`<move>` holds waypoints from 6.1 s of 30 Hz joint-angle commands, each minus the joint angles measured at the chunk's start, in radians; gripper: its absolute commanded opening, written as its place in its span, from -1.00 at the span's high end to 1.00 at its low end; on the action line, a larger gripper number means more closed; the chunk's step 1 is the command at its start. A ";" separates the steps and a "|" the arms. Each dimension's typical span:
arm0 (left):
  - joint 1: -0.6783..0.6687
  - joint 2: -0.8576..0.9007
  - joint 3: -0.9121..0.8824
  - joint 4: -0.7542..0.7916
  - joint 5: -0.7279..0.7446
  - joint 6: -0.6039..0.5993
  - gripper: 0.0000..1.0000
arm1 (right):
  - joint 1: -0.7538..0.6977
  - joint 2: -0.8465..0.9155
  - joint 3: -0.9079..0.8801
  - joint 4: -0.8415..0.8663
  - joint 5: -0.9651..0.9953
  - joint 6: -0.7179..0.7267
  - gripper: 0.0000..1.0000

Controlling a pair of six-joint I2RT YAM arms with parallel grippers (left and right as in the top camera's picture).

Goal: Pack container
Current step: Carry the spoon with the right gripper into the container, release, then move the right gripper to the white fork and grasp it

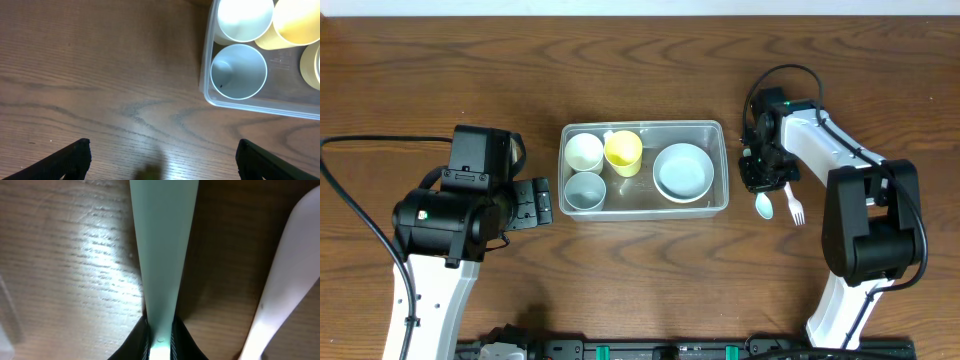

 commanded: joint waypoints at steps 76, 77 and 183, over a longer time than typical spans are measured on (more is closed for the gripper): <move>0.006 0.004 -0.005 -0.003 -0.005 -0.013 -0.85 | 0.357 -0.370 0.356 -0.043 0.166 -0.026 -0.54; 0.006 0.004 -0.005 -0.003 -0.005 -0.013 -0.86 | 0.319 -0.388 0.356 -0.045 0.166 -0.024 -0.55; 0.006 0.004 -0.005 -0.003 -0.005 -0.013 -0.85 | -0.202 -0.316 -0.453 0.293 -0.053 -0.320 0.82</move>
